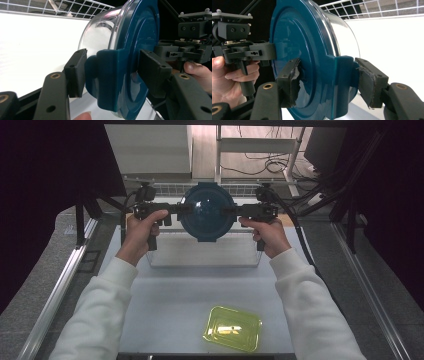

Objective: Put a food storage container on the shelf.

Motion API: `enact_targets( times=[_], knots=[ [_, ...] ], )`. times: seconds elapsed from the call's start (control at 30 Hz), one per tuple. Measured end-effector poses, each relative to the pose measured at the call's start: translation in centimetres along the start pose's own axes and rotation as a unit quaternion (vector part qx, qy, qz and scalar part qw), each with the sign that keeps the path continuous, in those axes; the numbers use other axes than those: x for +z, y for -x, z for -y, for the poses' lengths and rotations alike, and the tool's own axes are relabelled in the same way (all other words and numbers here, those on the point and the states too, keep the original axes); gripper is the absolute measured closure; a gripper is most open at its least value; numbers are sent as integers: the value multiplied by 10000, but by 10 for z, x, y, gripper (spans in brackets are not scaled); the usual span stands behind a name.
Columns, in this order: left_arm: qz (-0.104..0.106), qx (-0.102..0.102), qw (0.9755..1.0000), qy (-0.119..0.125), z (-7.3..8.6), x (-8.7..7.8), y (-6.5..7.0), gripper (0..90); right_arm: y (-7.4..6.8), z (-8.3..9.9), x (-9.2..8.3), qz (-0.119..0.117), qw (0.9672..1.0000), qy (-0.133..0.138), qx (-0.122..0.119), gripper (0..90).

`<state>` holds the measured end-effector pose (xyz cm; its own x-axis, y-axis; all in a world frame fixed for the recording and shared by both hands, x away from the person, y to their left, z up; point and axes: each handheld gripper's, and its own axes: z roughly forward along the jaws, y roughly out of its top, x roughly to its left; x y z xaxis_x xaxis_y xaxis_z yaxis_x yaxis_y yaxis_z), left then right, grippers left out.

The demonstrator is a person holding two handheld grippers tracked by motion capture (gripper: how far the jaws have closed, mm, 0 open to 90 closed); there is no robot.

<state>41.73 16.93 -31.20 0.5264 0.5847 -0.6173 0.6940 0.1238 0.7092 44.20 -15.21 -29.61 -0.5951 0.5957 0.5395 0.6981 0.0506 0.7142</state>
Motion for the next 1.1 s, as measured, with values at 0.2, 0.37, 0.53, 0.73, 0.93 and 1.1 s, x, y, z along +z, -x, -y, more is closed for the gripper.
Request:
enact_targets(
  times=[0.2, 0.37, 0.53, 0.73, 0.93, 1.1],
  knots=[
    [12, -116, 9999, -42, -11, 8, -8, 423, 8, -14, 5, 38, 9999, -86, 61, 391],
    [-4, -93, 9999, -54, -18, 10, -7, 424, 11, -20, 6, 28, 9998, -112, 145, 392],
    [10, -134, 9999, -77, -24, 12, -9, 423, 13, -27, 6, 27, 9997, -130, 218, 391],
    [70, -338, 9993, -125, -27, 19, -21, 423, 17, -33, 11, 124, 9992, -194, 315, 390],
    [95, -477, 9986, -188, -27, 23, -28, 426, 24, -34, 16, 138, 9981, -300, 514, 389],
    [126, -688, 9973, -212, -30, 27, -35, 425, 30, -40, 21, 138, 9968, -357, 698, 386]
  ],
)
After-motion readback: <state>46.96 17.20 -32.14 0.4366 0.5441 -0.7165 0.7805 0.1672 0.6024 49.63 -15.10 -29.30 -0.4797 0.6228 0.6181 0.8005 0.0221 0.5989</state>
